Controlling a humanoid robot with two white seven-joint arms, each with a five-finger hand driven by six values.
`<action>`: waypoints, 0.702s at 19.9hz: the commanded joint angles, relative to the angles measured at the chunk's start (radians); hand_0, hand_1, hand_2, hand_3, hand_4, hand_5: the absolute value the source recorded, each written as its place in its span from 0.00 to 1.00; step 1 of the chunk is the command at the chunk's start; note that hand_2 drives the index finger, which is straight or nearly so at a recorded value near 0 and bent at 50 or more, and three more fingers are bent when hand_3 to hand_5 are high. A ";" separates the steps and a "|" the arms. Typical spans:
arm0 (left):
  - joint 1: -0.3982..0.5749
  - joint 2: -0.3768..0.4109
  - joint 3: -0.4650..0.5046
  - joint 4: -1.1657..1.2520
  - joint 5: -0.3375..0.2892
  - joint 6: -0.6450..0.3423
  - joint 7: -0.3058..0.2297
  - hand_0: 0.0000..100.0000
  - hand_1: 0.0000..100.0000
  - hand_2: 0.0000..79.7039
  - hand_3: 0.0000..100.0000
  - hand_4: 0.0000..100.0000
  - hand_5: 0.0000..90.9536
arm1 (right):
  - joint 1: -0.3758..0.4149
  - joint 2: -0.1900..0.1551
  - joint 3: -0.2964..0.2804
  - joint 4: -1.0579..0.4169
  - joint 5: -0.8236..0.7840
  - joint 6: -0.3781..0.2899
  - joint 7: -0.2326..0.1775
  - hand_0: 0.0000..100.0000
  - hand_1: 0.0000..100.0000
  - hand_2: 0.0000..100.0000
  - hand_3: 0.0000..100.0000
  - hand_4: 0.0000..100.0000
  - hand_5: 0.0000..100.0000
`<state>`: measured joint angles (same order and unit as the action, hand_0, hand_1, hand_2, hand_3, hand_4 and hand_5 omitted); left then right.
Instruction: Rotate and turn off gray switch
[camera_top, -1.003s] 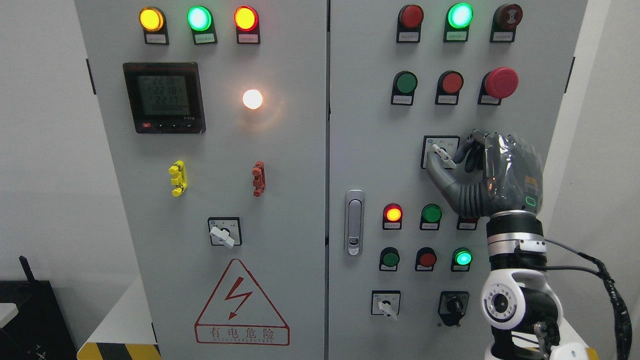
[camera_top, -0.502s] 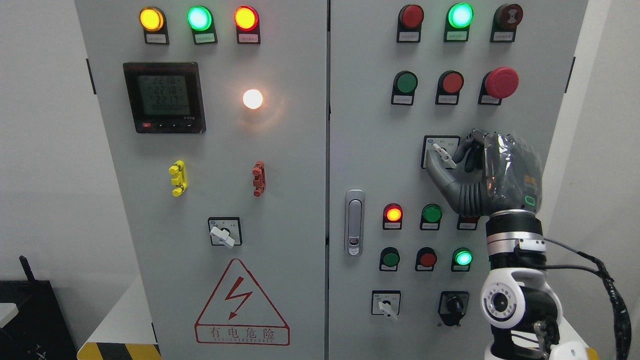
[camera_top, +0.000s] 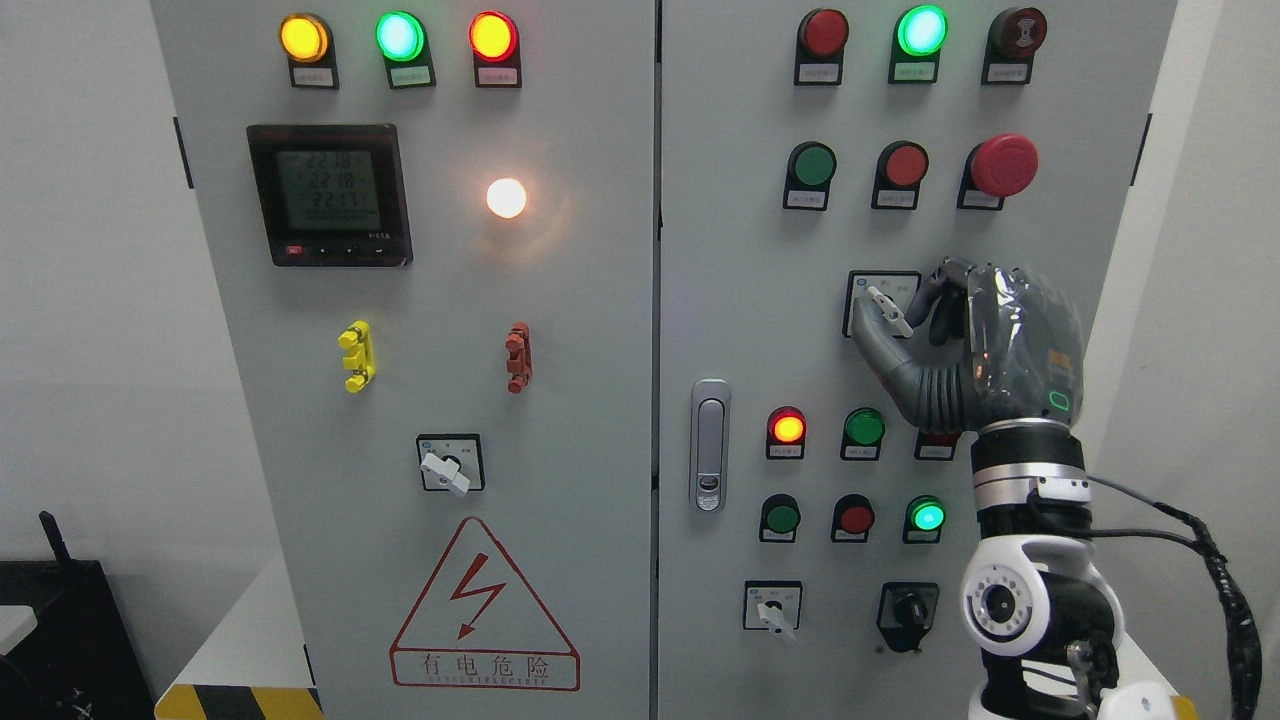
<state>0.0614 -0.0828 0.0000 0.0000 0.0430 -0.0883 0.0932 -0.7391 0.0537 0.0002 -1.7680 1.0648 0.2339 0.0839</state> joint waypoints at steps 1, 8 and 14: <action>0.000 0.000 -0.002 0.014 0.000 0.001 -0.001 0.12 0.39 0.00 0.00 0.00 0.00 | 0.000 0.000 0.004 0.001 0.000 -0.001 -0.004 0.40 0.40 0.73 0.92 0.90 1.00; 0.000 0.000 -0.002 0.015 0.000 0.001 0.000 0.12 0.39 0.00 0.00 0.00 0.00 | 0.000 0.000 0.006 0.001 -0.002 -0.001 -0.006 0.44 0.39 0.74 0.93 0.90 1.00; 0.000 0.000 -0.002 0.014 0.000 0.001 0.000 0.12 0.39 0.00 0.00 0.00 0.00 | 0.000 0.000 0.006 0.001 -0.002 -0.001 -0.006 0.46 0.39 0.74 0.94 0.90 1.00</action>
<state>0.0613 -0.0828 0.0000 0.0000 0.0430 -0.0883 0.0913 -0.7393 0.0538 0.0003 -1.7675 1.0635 0.2339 0.0792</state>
